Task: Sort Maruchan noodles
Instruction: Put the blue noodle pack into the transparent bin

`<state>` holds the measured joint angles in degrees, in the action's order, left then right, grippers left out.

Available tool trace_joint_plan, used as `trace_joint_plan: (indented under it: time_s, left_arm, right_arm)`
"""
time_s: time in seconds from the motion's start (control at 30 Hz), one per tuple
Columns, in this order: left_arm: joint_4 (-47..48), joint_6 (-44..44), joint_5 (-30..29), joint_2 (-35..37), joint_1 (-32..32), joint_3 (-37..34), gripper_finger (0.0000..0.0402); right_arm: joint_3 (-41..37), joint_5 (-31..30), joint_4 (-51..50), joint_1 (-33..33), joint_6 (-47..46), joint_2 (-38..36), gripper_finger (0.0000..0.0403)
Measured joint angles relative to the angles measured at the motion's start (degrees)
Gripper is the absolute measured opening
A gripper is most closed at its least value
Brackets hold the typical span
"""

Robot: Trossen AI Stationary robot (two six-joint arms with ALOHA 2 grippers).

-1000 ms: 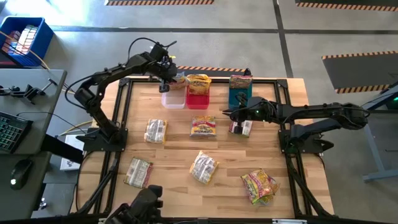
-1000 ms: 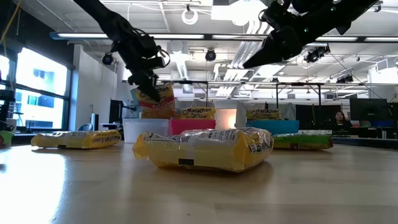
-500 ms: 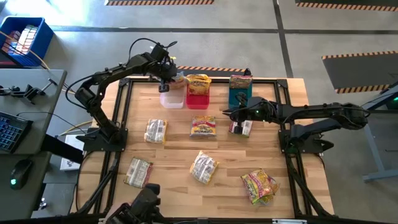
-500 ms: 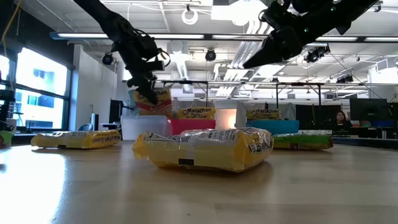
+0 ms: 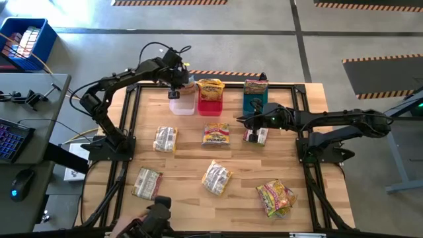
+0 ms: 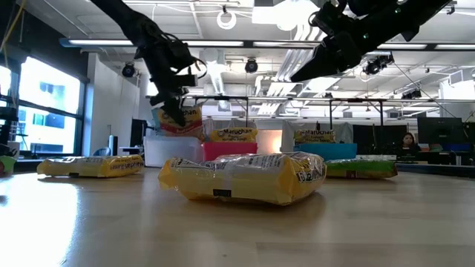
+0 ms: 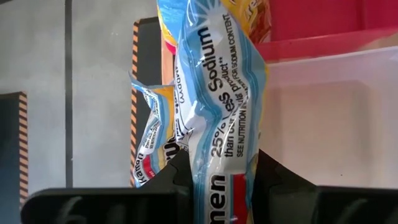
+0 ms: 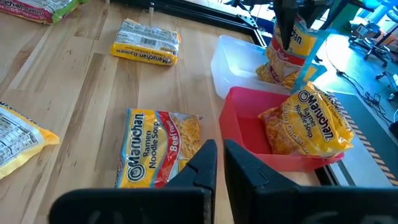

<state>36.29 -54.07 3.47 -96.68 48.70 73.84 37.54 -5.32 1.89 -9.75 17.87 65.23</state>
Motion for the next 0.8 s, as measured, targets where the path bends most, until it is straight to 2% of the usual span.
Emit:
trace_joint_plan:
  time_s: [0.23,0.8]
  left_arm:
    - [0.9,0.8,-1.2,0.0,-0.2,0.0,0.0055]
    - [2.0,3.0,-2.3,-0.6,-0.1,0.0,0.0055]
  right_arm:
    - [0.0,2.5,0.0,0.0,-0.4,0.0,0.0011]
    - [0.0,2.6,0.0,0.0,-0.9,0.0,0.0011]
